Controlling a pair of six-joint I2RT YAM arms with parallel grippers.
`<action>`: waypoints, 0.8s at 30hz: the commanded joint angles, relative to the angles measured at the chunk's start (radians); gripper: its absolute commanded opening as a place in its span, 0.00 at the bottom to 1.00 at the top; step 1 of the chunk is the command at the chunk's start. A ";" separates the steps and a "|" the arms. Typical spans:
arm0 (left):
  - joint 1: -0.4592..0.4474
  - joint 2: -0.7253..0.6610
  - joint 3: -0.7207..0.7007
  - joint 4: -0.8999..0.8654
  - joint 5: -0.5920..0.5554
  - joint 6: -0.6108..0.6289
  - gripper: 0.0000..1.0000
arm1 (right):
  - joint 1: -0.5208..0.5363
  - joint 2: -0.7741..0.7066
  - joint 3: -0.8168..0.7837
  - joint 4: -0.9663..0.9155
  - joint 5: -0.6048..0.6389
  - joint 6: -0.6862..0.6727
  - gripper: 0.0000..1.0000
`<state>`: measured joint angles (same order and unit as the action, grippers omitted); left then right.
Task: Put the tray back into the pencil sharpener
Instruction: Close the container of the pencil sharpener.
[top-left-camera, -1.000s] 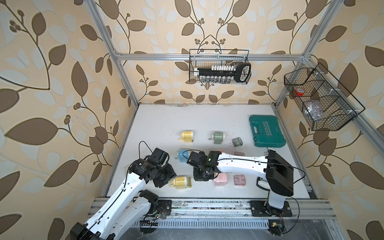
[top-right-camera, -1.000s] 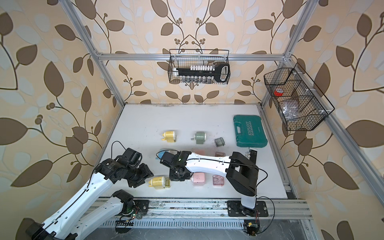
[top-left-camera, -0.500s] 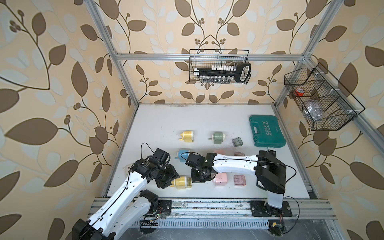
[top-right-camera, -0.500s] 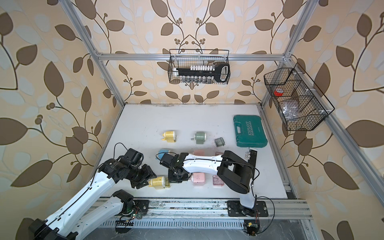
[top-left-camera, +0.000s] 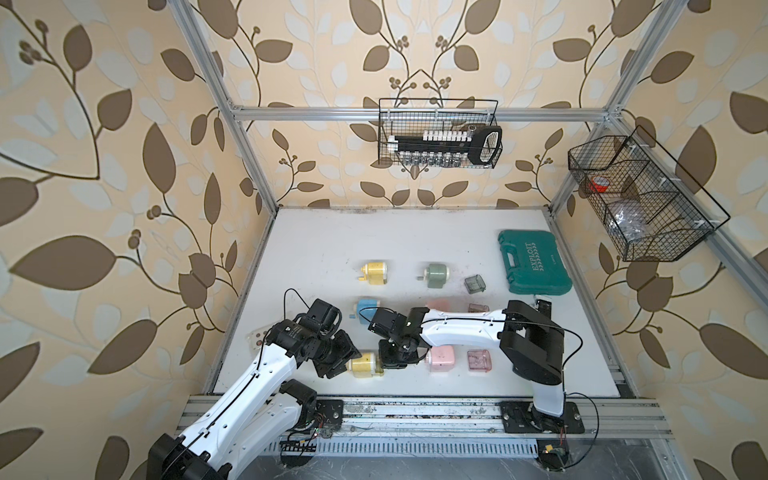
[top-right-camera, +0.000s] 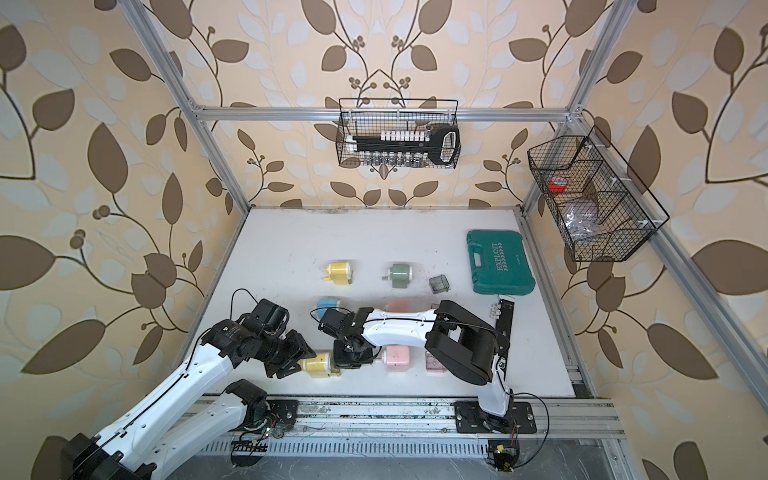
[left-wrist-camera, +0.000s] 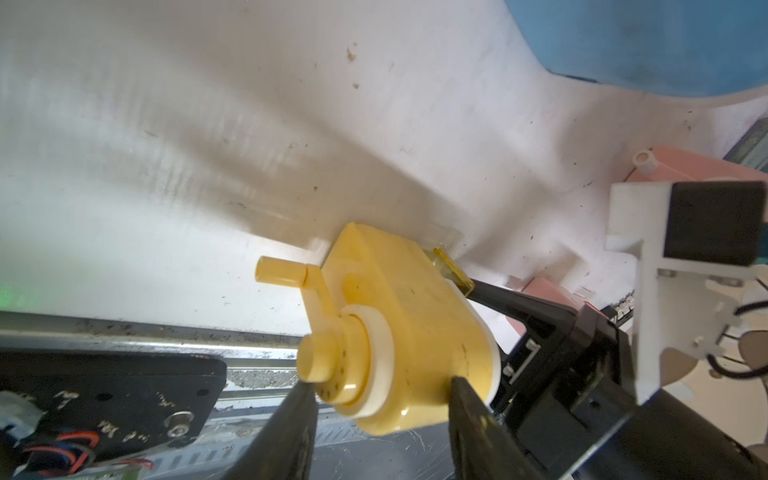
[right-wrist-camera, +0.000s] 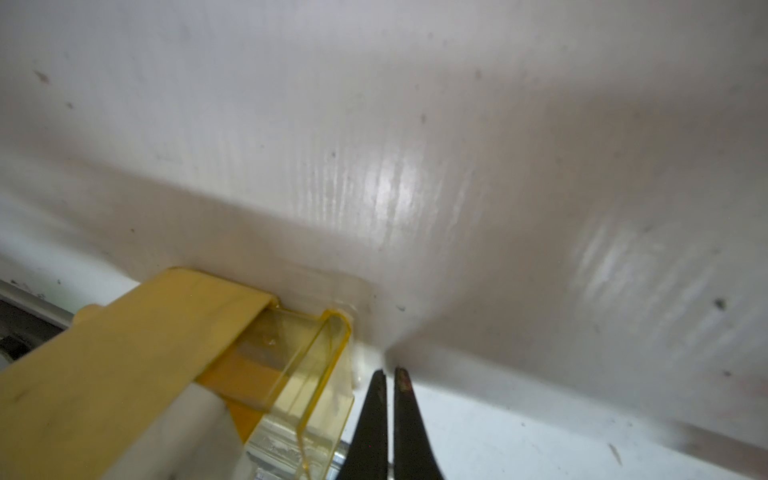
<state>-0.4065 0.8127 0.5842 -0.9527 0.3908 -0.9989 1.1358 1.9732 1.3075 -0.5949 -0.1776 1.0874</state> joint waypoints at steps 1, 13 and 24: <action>-0.003 0.000 -0.016 0.008 0.016 -0.004 0.51 | -0.003 0.014 0.005 0.007 -0.018 -0.008 0.01; -0.003 -0.005 -0.035 0.014 0.020 -0.006 0.51 | -0.001 0.013 0.007 0.015 -0.031 -0.004 0.01; -0.003 -0.012 -0.037 0.007 0.023 -0.004 0.51 | 0.004 0.006 0.011 0.008 -0.035 0.002 0.02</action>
<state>-0.4065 0.8059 0.5667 -0.9142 0.3935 -1.0019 1.1366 1.9732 1.3075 -0.5846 -0.2012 1.0878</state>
